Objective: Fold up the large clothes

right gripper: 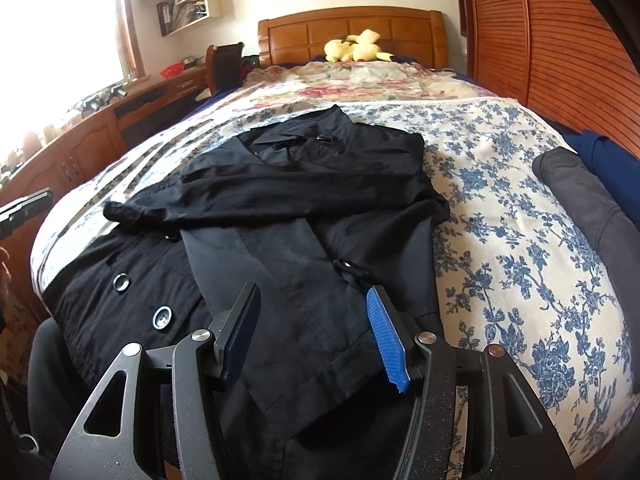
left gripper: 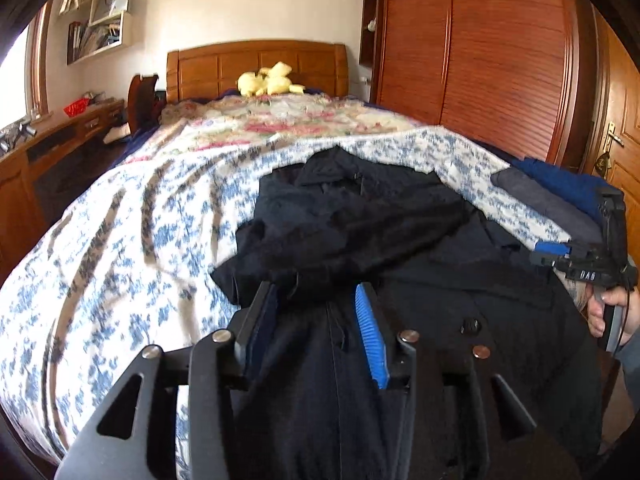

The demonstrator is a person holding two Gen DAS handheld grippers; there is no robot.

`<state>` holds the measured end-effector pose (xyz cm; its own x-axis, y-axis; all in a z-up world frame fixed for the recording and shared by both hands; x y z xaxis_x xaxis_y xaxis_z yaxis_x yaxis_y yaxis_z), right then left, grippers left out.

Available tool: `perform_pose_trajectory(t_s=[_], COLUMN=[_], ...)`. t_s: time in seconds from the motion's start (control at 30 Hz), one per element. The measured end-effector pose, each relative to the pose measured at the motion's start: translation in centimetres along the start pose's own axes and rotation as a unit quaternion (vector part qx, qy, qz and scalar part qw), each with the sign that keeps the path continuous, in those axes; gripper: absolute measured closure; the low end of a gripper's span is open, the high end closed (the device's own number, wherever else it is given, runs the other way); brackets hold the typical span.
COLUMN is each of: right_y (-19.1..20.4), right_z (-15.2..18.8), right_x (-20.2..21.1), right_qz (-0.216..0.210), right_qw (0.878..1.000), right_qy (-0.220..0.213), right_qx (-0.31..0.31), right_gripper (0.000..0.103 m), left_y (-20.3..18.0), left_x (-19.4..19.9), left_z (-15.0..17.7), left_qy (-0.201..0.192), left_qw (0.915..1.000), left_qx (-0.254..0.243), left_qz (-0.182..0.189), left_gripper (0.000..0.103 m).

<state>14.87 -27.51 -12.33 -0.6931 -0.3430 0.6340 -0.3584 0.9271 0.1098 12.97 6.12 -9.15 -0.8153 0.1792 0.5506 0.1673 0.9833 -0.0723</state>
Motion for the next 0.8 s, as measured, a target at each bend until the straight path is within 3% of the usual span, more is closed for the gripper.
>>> perform_pose_trajectory(t_s=[0.3, 0.8], right_y=[-0.3, -0.3], right_z=[0.9, 2.3], right_x=[-1.3, -2.9], right_qz=[0.003, 0.003], right_qw=[1.0, 0.999], right_qy=[0.013, 0.031], right_qx=[-0.001, 0.007], right_gripper=[0.046, 0.043], left_y=[0.1, 3.1], left_x=[-3.1, -8.7], left_z=[1.9, -0.3], left_qy=[0.037, 0.043], left_qw=[0.9992, 0.9971], left_qx=[-0.01, -0.001], left_qz=[-0.009, -0.063], left_gripper=[0.061, 0.06])
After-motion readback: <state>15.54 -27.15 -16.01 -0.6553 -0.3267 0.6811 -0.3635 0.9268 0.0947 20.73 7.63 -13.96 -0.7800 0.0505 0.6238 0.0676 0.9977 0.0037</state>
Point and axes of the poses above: each gripper's, at about its wrist camera, not at the fingertips, and x roughly against the way its jaws point, y to its left, z to its underside, the point moved 1 cm from there along -x, roughly the way its jaws point, and after that the axes turned 3 degrees about -y, right-handed, at the moved point
